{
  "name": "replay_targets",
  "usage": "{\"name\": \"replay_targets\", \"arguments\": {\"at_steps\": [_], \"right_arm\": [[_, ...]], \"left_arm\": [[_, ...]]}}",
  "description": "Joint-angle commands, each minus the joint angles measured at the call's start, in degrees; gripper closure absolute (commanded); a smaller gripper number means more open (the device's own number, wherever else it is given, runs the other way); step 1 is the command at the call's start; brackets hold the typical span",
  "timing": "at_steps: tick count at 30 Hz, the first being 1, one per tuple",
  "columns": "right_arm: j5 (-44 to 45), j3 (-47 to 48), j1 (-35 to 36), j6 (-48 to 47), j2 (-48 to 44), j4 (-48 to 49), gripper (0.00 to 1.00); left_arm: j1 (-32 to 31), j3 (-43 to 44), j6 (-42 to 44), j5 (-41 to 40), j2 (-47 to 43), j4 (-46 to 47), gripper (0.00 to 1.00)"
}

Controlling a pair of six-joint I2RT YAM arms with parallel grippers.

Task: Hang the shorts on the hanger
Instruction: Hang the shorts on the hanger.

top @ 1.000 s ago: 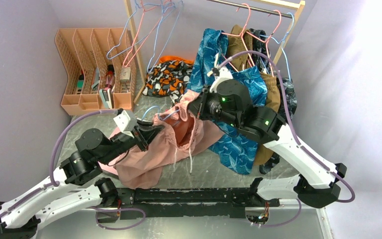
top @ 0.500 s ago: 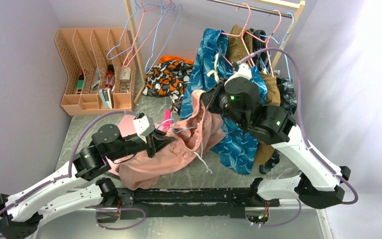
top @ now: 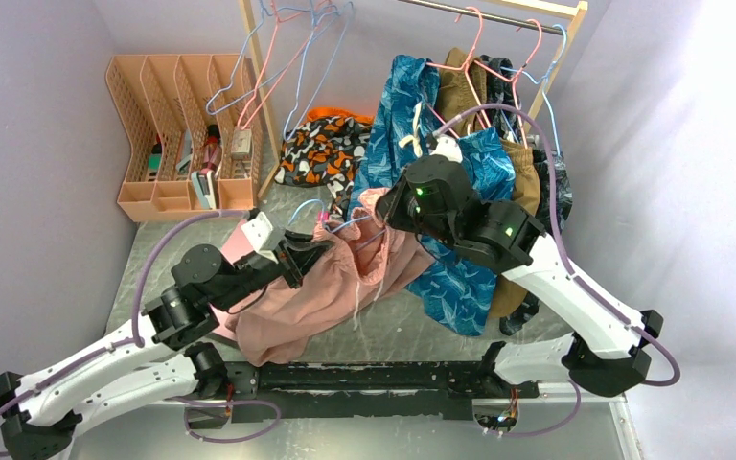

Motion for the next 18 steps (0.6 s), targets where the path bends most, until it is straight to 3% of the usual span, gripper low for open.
{"name": "replay_targets", "arguments": {"at_steps": [1, 3, 7, 11, 13, 18], "right_arm": [[-4.1, -3.0, 0.1, 3.8, -0.3, 2.2, 1.00], [-5.2, -2.6, 0.0, 4.1, -0.1, 2.2, 0.99], [-7.7, 0.1, 0.1, 1.7, 0.6, 1.0, 0.65], [-7.4, 5.6, 0.0, -4.1, 2.4, -4.3, 0.42], [-7.3, 9.6, 0.0, -9.9, 3.3, -8.0, 0.37], [-4.8, 13.7, 0.1, -25.0, 3.6, -17.3, 0.35]], "left_arm": [[-0.1, -2.9, -3.4, -4.3, -0.1, 14.2, 0.93], [-0.1, -3.4, -3.6, -4.9, 0.2, 15.2, 0.93], [-0.1, -3.3, -3.3, -4.4, 0.4, 15.6, 0.93], [-0.1, -3.7, -3.5, -4.3, -0.3, 15.0, 0.93], [-0.2, -3.6, -3.6, -3.8, -0.8, 13.4, 0.93], [-0.1, -1.3, -2.3, 1.8, -1.9, 3.7, 0.93]]}}
